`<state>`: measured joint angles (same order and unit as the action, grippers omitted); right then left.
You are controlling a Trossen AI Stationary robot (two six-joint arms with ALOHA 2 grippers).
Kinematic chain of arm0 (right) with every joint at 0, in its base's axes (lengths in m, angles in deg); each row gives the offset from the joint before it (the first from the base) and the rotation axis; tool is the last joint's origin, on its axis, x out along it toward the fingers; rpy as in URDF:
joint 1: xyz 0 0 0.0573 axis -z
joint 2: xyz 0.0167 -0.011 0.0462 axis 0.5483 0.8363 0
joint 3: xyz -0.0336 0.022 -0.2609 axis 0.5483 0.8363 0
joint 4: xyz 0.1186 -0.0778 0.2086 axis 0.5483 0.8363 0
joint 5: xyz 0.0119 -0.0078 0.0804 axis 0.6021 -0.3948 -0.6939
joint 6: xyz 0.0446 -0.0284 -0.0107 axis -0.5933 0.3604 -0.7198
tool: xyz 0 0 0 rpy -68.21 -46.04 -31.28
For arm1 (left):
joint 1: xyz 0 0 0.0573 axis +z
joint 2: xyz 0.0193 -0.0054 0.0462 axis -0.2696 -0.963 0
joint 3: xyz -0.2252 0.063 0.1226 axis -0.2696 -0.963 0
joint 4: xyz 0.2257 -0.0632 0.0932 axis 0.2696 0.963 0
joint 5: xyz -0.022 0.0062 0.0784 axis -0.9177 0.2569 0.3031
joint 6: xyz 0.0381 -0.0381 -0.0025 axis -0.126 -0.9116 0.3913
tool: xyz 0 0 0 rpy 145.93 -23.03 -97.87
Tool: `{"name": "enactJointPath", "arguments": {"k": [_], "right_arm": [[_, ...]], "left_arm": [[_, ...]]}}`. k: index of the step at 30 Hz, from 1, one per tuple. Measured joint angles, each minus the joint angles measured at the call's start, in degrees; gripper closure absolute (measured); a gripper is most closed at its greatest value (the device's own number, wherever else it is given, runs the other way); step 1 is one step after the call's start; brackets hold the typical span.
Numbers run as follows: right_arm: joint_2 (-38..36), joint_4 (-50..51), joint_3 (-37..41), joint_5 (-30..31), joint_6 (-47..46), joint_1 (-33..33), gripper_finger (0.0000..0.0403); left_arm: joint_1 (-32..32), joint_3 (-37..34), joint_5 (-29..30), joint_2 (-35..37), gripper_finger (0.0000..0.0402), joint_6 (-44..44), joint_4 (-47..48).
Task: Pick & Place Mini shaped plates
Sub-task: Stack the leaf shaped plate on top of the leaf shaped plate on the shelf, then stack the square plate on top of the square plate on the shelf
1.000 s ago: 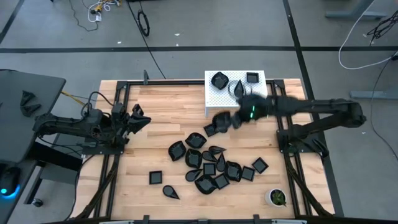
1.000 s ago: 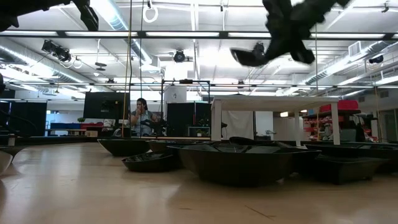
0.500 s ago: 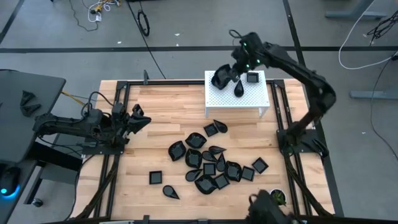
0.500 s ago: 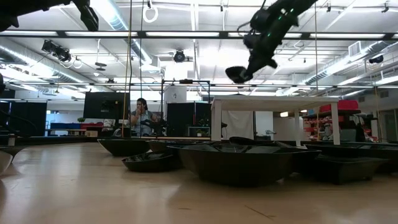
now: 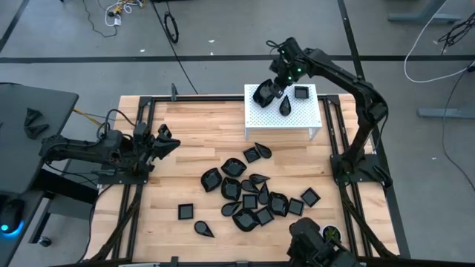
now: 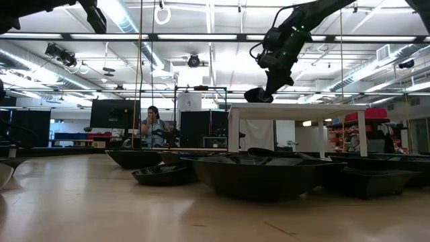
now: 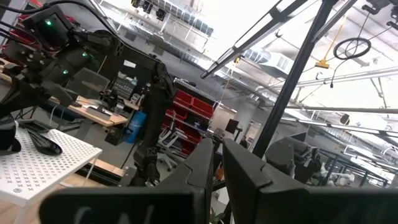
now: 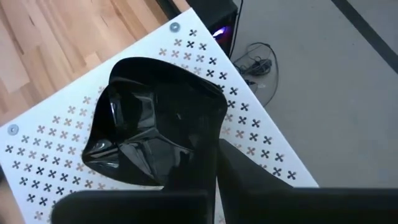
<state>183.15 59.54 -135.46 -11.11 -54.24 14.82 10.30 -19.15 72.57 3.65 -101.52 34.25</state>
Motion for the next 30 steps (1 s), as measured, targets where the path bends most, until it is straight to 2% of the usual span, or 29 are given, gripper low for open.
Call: {"name": "enactJointPath", "arguments": {"k": [5,14,20,24,30], "right_arm": [[0.0,-0.1,0.0,0.0,0.2,0.0,0.0382],[-0.1,-3.9,0.0,0.0,0.1,-0.1,0.0309],[-2.0,-6.9,0.0,-0.2,-0.9,-1.1,0.0286],[-3.7,-6.3,0.0,-0.3,-2.3,-6.9,0.0293],[-4.0,-2.8,0.0,0.0,-2.6,-22.2,0.0325]], "left_arm": [[0.0,0.0,0.0,0.0,0.036,0.0,0.0],[0.0,0.0,0.0,0.0,0.036,0.0,0.0],[0.0,0.0,0.0,0.0,0.036,0.0,0.0],[0.0,0.0,0.0,0.0,0.036,0.0,0.0],[0.0,0.0,0.0,0.0,0.036,0.0,0.0]]}}
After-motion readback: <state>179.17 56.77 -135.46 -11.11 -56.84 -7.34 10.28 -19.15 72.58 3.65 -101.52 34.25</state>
